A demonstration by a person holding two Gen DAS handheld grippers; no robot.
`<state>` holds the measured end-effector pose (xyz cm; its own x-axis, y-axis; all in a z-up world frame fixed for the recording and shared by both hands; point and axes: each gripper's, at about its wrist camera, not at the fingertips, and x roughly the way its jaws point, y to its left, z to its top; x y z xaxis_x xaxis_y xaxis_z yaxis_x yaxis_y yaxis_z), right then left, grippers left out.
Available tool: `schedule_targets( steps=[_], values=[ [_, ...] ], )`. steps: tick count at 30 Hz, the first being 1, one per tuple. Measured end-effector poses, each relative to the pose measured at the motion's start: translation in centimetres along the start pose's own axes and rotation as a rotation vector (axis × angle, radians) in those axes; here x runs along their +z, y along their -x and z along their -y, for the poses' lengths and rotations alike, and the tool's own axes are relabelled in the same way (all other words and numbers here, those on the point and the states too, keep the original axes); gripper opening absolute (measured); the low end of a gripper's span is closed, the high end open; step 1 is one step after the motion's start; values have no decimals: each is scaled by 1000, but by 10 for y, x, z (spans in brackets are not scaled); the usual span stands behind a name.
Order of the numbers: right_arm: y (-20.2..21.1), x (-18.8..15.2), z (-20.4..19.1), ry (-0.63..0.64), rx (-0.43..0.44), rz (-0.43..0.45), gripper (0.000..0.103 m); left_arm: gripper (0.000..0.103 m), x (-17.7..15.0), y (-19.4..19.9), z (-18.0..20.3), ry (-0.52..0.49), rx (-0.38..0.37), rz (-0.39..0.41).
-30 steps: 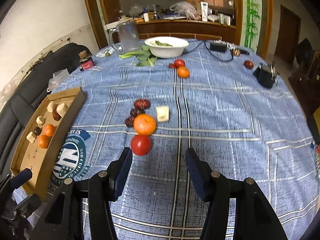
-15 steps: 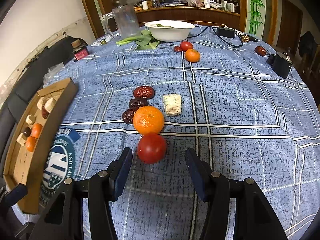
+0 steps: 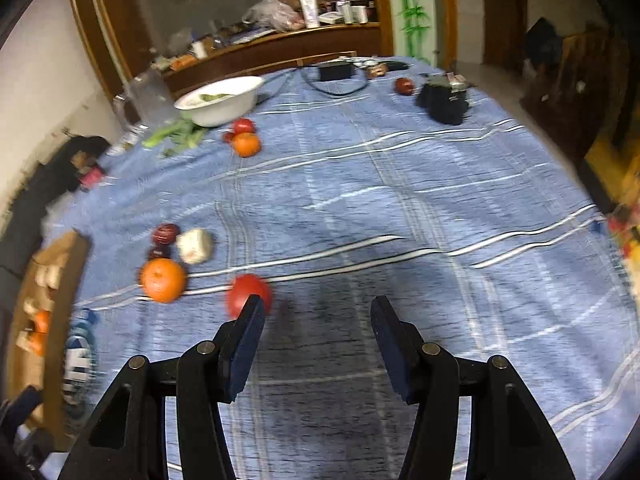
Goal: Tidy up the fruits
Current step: 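Grasp the red tomato with the right tool while the left tool grasps the orange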
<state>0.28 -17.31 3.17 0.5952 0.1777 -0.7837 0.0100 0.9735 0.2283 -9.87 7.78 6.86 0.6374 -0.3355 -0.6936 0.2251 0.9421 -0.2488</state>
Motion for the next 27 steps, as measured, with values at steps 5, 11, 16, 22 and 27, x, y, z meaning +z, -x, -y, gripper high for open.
schedule_targets(
  steps=[5, 11, 16, 22, 27],
  values=[
    [-17, -3, -31, 121, 24, -6, 59, 66, 20, -34, 2, -11, -6, -21],
    [-29, -8, -26, 154, -8, -11, 39, 52, 37, -63, -4, 15, -22, -48],
    [-26, -7, -5, 68, 50, 7, 31, 52, 52, -88, 15, -66, -28, -41],
    [-25, -4, 7, 15, 50, 16, 31, 51, 66, -128, 35, -180, -37, -68],
    [-26, -3, 14, -14, 63, 15, 31, 35, 65, -131, 35, -240, 26, -39]
  ],
)
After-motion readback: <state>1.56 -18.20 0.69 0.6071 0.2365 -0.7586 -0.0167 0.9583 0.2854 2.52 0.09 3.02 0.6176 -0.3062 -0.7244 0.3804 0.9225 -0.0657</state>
